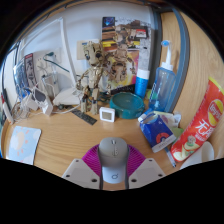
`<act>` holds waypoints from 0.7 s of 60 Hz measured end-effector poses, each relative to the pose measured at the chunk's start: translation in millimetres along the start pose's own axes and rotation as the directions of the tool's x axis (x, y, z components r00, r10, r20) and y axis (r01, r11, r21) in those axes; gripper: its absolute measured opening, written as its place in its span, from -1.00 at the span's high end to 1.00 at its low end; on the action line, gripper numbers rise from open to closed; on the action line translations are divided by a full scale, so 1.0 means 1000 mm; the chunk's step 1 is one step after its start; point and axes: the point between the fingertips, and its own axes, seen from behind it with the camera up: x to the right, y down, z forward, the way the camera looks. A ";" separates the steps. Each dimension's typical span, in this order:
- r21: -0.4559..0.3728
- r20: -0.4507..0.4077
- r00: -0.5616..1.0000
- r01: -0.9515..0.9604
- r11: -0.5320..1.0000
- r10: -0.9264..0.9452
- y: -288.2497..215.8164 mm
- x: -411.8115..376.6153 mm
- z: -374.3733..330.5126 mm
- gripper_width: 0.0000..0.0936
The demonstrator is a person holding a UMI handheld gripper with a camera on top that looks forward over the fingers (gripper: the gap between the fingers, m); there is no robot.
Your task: Arrange mouse
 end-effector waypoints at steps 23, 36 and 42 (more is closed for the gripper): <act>0.245 0.024 0.999 -0.026 0.969 0.021 -0.162 -0.127 -0.161 0.39; 0.254 0.126 0.991 0.005 0.967 -0.038 -0.156 -0.279 -0.177 0.39; 0.174 0.143 0.988 0.038 0.984 -0.064 -0.109 -0.327 -0.144 0.39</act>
